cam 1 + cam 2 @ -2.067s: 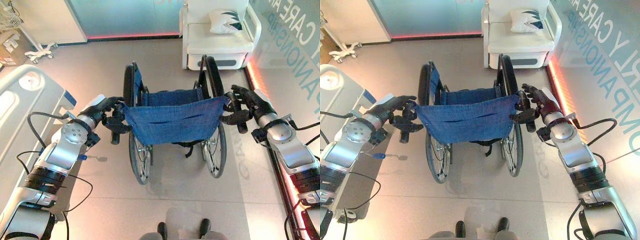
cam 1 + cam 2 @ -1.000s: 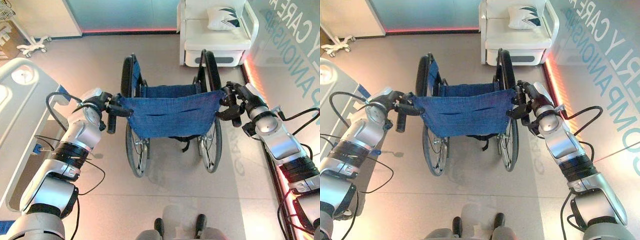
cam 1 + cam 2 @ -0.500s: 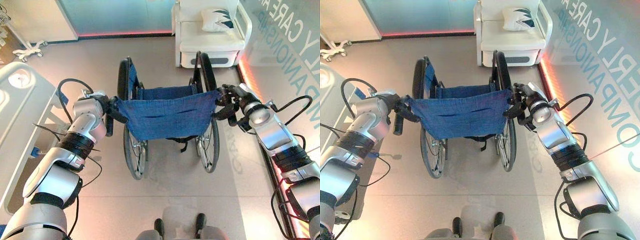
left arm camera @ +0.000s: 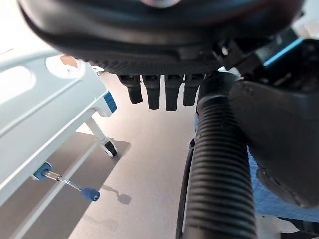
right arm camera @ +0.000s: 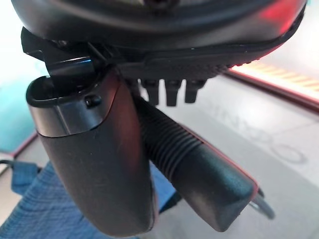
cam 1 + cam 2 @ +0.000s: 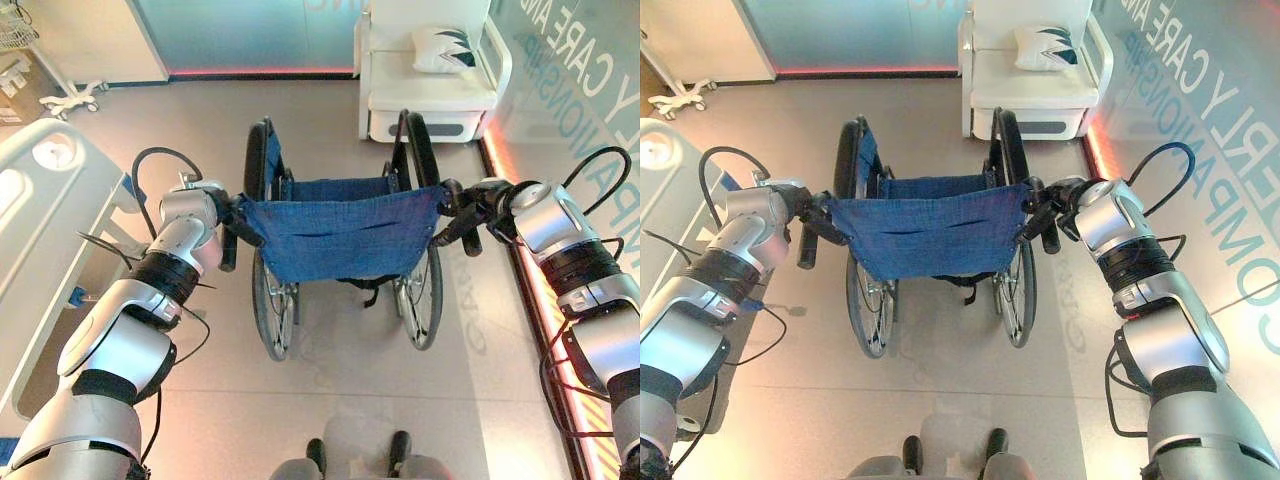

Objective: Push the wheelchair next to the bed

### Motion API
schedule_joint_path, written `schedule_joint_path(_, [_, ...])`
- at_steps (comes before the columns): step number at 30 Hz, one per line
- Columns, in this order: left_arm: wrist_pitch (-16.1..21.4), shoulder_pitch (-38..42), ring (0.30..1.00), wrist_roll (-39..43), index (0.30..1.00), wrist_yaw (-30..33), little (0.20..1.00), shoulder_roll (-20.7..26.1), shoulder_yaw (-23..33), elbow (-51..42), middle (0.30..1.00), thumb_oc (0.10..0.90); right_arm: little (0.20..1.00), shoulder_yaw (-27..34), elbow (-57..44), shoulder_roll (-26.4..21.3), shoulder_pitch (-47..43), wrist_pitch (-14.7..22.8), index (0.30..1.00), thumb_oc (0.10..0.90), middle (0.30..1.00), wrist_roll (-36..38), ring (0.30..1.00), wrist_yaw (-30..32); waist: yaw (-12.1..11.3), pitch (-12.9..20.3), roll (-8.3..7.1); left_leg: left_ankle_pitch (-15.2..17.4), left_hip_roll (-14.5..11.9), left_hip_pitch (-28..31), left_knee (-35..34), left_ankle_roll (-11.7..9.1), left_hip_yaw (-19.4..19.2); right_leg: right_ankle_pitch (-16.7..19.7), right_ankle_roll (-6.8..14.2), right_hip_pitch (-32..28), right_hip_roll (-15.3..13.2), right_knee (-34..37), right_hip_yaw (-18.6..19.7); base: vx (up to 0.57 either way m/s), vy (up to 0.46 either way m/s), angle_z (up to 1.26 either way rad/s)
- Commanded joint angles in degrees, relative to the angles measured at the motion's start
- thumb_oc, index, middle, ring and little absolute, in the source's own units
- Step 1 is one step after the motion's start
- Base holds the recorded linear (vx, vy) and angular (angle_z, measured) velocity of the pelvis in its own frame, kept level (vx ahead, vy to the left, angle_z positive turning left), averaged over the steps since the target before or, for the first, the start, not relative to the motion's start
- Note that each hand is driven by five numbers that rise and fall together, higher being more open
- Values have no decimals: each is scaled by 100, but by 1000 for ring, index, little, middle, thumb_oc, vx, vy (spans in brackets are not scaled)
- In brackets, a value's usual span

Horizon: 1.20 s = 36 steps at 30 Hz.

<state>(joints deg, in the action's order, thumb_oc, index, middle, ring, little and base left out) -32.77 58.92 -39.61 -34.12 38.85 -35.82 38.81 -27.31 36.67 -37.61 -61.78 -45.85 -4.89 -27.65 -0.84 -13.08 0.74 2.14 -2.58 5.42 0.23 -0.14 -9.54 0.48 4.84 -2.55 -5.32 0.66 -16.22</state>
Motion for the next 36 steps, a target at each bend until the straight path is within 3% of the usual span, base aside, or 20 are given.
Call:
schedule_joint_path(1, [-194, -506, 900, -197, 900, -342, 900, 720, -308, 1260, 900, 800, 900, -418, 1356, -725, 543, -495, 900, 800, 900, -1058, 900, -93, -128, -83, -208, 137, 281, -421, 291, 83, -50, -342, -9, 126, 0, -555, -38, 0, 0, 0])
schedule_joint_path(6, [-120, -516, 900, 119, 900, -177, 900, 687, -289, 1312, 900, 800, 900, -520, 1484, -679, 451, -397, 900, 800, 900, -1309, 900, -297, -149, -94, -187, 112, 296, -432, 263, 70, -10, -328, -13, 128, -5, -534, -40, 0, 0, 0])
schedule_joint_path(10, [-86, -512, 900, 479, 900, 170, 900, 627, -236, 1312, 900, 800, 900, -579, 1526, -628, 377, -203, 900, 800, 900, -1071, 900, -120, -165, -82, -182, 101, 308, -423, 245, 62, 16, -331, -12, 111, -14, -526, -49, 0, 0, 0])
schedule_joint_path(11, [-73, -517, 799, 528, 799, 243, 799, 603, -218, 1321, 799, 733, 702, -577, 1533, -612, 363, -134, 702, 668, 702, -945, 702, -9, -170, -80, -183, 101, 310, -419, 239, 63, 22, -331, -13, 106, -15, -524, -54, 0, 0, 0])
schedule_joint_path(12, [-43, -525, 519, 582, 519, 306, 519, 588, -205, 1298, 519, 546, 300, -564, 1483, -581, 353, -57, 300, 400, 300, -825, 300, 219, -180, -72, -179, 96, 311, -410, 231, 60, 31, -331, -15, 93, -17, -518, -60, 0, 0, 0])
schedule_joint_path(13, [-36, -530, 387, 617, 387, 329, 387, 580, -198, 1293, 387, 458, 300, -564, 1465, -568, 350, -31, 300, 400, 300, -755, 300, 315, -182, -68, -179, 94, 312, -408, 228, 60, 34, -331, -16, 88, -16, -515, -61, 0, 0, 0])
schedule_joint_path(14, [14, -558, 300, 737, 300, 445, 300, 555, -165, 1275, 300, 400, 300, -561, 1411, -561, 327, 94, 300, 400, 300, -618, 300, 481, -187, -63, -176, 92, 311, -396, 219, 57, 43, -330, -16, 78, -20, -515, -70, 25, 5, 3])
schedule_joint_path(19, [144, -647, 300, 860, 300, 625, 300, 487, -67, 1151, 300, 400, 300, -617, 1052, -588, 145, 256, 300, 400, 300, -641, 300, 554, -206, -50, -168, 81, 315, -393, 208, 45, 66, -313, -6, 72, -36, -507, -87, 14, 8, 5])
schedule_joint_path(27, [270, -769, 300, 322, 300, 318, 300, 492, -141, 936, 300, 400, 300, -773, 827, -649, -107, 214, 300, 400, 300, -957, 300, 58, -249, -58, -164, 84, 327, -393, 214, 50, 94, -295, -12, 63, -57, -505, -123, 0, 0, 0])
schedule_joint_path(31, [323, -728, 300, 74, 300, 190, 300, 373, -278, 921, 300, 400, 300, -816, 863, -575, -184, 548, 300, 400, 300, -992, 300, 32, -242, -53, -160, 100, 334, -386, 224, 64, 99, -304, -15, 69, -60, -527, -115, 0, 0, 0])
schedule_joint_path(36, [348, -748, 300, 391, 300, 502, 300, 209, -267, 962, 300, 400, 300, -897, 857, -483, -209, 1001, 300, 400, 300, -905, 300, 86, -242, -13, -173, 116, 339, -360, 236, 69, 88, -314, -14, 38, -75, -524, -127, 31, 18, 0])
